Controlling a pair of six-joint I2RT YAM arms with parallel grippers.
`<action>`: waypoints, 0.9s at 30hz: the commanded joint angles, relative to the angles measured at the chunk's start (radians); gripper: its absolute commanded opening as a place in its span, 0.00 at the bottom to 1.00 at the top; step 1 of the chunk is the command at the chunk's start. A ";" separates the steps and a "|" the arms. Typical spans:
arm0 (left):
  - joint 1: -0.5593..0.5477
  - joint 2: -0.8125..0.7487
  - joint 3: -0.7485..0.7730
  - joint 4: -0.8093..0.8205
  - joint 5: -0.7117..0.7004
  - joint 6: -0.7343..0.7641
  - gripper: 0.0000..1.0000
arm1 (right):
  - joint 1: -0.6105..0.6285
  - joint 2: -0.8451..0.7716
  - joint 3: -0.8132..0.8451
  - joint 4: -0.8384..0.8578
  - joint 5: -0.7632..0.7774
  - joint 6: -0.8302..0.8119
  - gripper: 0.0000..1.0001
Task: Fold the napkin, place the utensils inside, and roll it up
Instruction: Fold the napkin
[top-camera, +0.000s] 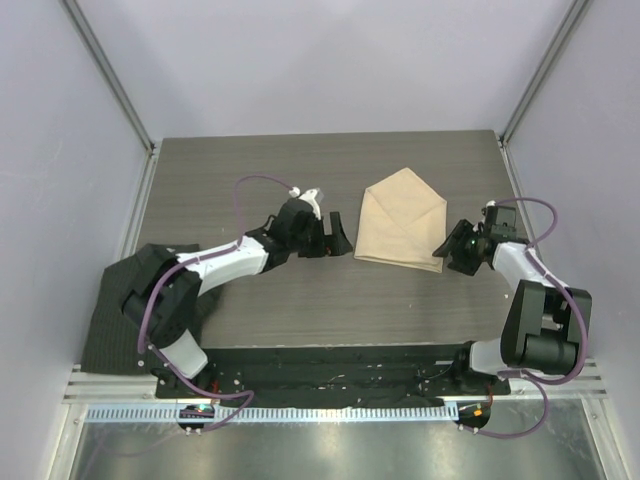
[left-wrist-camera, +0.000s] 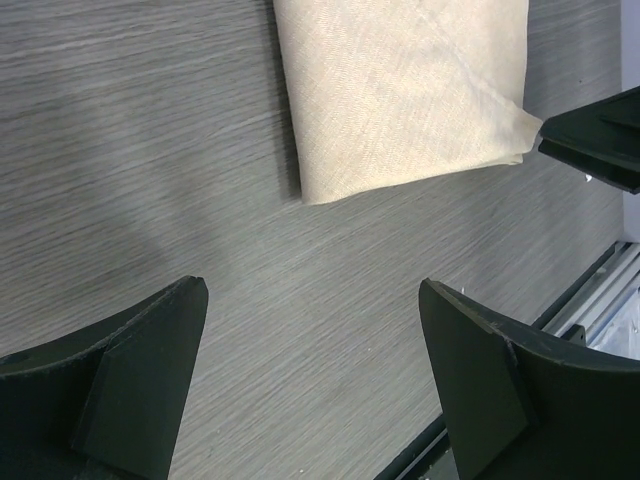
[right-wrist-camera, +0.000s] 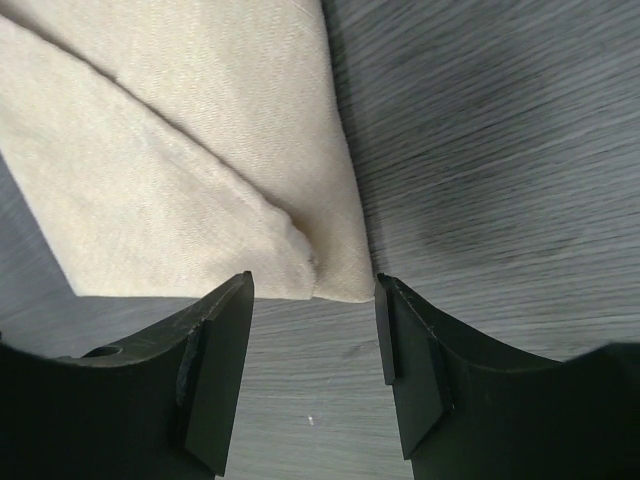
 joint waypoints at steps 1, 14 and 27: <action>0.018 -0.046 -0.013 0.020 0.009 -0.021 0.92 | -0.004 0.031 0.021 0.035 0.064 -0.042 0.59; 0.056 -0.052 -0.013 0.014 0.037 -0.026 0.92 | -0.004 0.128 0.015 0.085 0.028 -0.058 0.40; 0.088 0.016 -0.009 0.115 0.095 -0.082 0.91 | 0.012 0.127 -0.033 0.098 -0.013 -0.067 0.04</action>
